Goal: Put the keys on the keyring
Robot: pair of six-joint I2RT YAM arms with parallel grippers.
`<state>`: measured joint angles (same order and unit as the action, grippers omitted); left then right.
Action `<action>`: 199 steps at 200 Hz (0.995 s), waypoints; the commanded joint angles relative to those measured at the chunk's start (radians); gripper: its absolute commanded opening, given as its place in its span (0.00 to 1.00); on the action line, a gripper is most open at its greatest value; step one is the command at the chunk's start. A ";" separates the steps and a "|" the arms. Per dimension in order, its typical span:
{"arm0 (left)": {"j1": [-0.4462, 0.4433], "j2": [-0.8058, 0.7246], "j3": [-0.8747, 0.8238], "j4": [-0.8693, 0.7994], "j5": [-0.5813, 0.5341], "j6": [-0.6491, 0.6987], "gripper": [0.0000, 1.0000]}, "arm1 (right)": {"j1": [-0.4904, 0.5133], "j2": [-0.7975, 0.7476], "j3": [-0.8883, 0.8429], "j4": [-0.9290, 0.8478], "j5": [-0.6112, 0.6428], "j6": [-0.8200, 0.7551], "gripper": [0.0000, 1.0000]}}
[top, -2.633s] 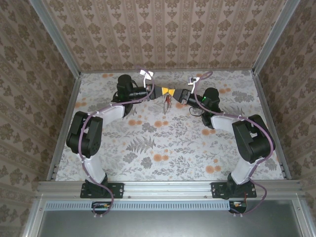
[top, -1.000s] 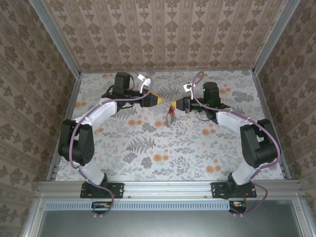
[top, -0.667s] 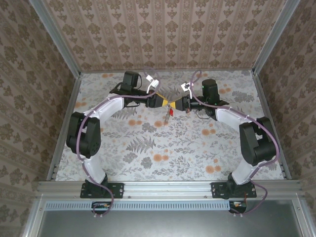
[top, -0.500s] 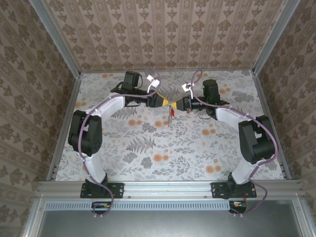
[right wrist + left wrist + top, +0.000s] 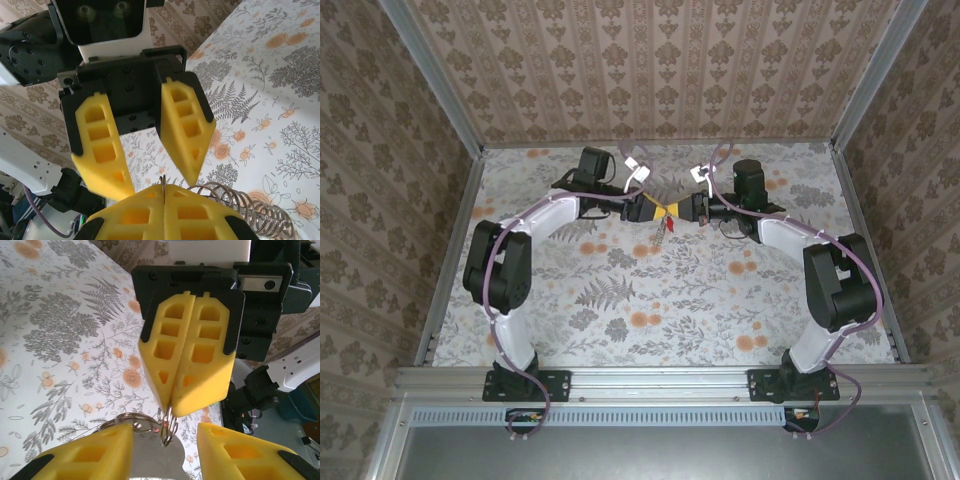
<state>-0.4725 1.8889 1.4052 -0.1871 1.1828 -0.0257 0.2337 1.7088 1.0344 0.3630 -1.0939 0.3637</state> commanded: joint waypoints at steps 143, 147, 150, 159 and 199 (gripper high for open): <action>0.009 -0.011 0.000 0.086 0.020 -0.022 0.36 | -0.003 0.012 -0.016 0.053 -0.032 0.016 0.00; 0.009 -0.011 0.000 0.087 0.019 -0.022 0.36 | -0.003 0.014 -0.015 0.054 -0.032 0.017 0.00; 0.010 -0.011 0.000 0.087 0.019 -0.023 0.36 | -0.003 0.015 -0.014 0.055 -0.033 0.017 0.00; 0.009 -0.011 -0.001 0.091 0.016 -0.022 0.36 | -0.002 0.020 -0.013 0.063 -0.033 0.023 0.00; 0.039 -0.007 0.000 0.114 0.018 -0.037 0.31 | -0.002 0.027 -0.017 0.083 -0.034 0.037 0.00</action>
<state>-0.4500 1.8927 1.4139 -0.1066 1.1824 -0.0521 0.2337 1.7283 1.0229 0.3985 -1.1011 0.3897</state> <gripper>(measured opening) 0.325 0.066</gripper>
